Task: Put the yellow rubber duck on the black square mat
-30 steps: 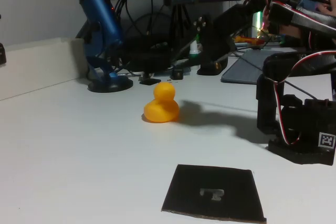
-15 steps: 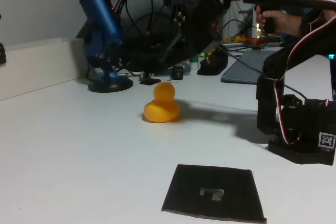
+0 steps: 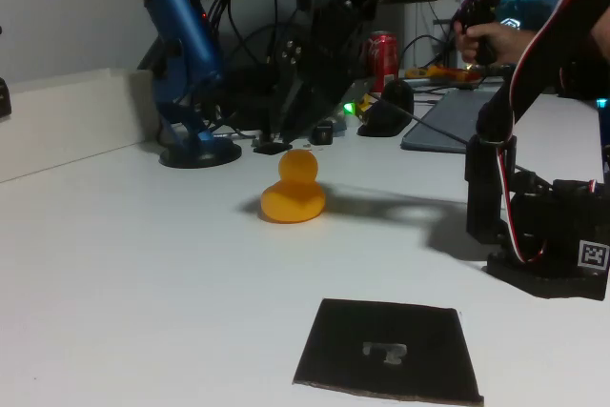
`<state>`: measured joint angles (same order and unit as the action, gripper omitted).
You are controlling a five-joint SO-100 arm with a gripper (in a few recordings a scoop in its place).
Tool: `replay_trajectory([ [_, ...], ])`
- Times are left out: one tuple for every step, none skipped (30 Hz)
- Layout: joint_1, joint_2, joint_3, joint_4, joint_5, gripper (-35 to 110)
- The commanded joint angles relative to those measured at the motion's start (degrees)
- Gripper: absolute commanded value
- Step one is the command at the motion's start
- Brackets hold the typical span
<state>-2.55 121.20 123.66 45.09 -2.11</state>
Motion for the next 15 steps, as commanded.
replay_trajectory([
  [-0.8,-0.5,-3.3,0.4,-0.8,6],
  [-0.8,-1.1,-3.1,0.4,-0.8,6],
  [-0.7,-1.5,-3.1,0.4,-0.8,6],
  [-0.7,-1.6,-3.2,0.4,-0.8,6],
  [-0.7,-1.6,-3.3,0.4,-0.8,6],
  [-0.7,-1.6,-3.3,0.4,-0.8,6],
  [-0.7,-1.3,-3.4,0.4,-0.8,6],
  [-0.7,-1.1,-3.5,0.5,-0.8,6],
  [-0.7,-1.1,-3.5,0.5,-0.8,6],
  [-0.7,-1.1,-3.5,0.5,-0.8,6],
  [-0.7,-1.1,-3.6,0.6,-0.8,6],
  [-0.7,-1.2,-3.6,0.6,-0.8,6],
  [-0.7,-1.1,-3.6,0.6,-0.8,6],
  [-0.7,-1.0,-3.7,0.6,-0.8,6],
  [-0.7,-0.9,-4.1,0.6,-0.8,6],
])
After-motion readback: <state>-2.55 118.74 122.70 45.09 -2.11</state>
